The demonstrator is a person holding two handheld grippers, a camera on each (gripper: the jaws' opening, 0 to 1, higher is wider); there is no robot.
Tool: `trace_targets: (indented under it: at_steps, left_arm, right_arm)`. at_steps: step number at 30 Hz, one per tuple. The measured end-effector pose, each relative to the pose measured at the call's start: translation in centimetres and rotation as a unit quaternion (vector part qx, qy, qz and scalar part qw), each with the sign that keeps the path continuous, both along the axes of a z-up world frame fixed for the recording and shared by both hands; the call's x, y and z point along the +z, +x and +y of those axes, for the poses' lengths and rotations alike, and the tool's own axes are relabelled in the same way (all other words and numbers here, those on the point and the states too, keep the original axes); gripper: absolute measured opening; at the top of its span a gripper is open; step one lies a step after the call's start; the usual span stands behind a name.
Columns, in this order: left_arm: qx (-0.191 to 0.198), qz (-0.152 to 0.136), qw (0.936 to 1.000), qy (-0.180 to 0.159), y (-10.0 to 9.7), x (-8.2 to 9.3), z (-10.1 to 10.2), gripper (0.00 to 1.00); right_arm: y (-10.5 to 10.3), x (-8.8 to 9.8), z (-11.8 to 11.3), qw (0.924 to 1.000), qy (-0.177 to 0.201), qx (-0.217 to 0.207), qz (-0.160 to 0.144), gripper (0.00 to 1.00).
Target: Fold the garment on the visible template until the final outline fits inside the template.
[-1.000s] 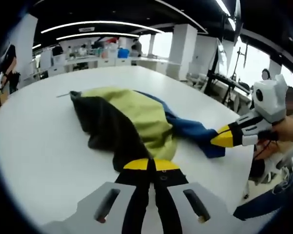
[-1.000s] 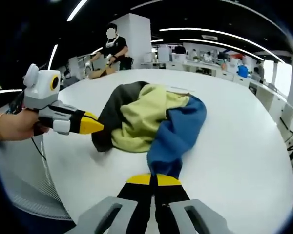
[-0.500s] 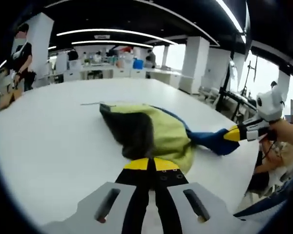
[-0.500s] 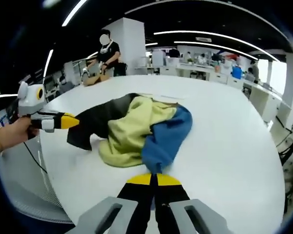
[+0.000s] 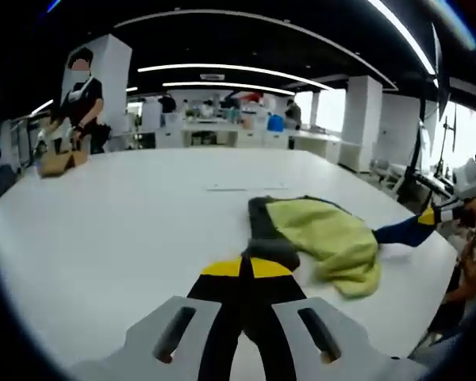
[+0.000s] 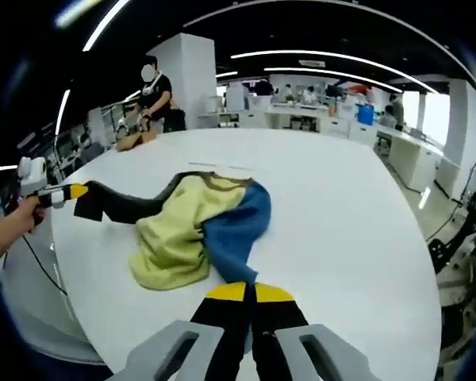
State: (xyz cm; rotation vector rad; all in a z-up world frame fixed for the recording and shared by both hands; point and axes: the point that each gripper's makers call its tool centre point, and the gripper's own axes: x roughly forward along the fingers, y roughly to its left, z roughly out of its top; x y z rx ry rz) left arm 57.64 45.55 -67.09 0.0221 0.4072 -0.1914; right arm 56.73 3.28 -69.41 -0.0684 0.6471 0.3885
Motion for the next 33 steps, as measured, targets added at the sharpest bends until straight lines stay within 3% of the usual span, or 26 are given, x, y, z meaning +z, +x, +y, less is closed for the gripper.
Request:
trace_targets:
  at_steps: [4, 14, 17, 21, 25, 33]
  left_arm:
    - [0.017, 0.011, 0.9998, 0.001, 0.6, -0.7, 2.5, 0.00]
    - [0.048, 0.040, 0.9973, 0.038, 2.0, -2.0, 6.9, 0.00]
    - [0.055, 0.048, 0.9962, 0.048, 2.1, -2.3, 7.8, 0.00]
    - [0.061, 0.058, 0.9954, 0.045, 2.3, -3.0, 8.6, 0.00]
    - [0.074, 0.066, 0.9950, -0.006, 2.8, -3.6, 9.0, 0.00]
    - [0.079, 0.079, 0.9934, 0.026, 3.3, -4.1, 10.8, 0.00]
  right_arm:
    - [0.7, 0.2, -1.3, 0.9999, -0.015, -0.001, 0.001, 0.00]
    - [2.3, -0.2, -4.4, 0.9990, -0.008, -0.038, 0.020, 0.00]
    - [2.7, -0.4, -5.2, 0.9975, 0.014, -0.064, 0.028, 0.00]
    - [3.1, -1.0, -6.6, 0.9961, 0.006, -0.077, 0.042, 0.00]
    - [3.4, -1.6, -8.1, 0.9945, -0.001, -0.090, 0.053, 0.00]
    - [3.9, -2.5, -10.9, 0.9897, -0.017, -0.124, 0.069, 0.00]
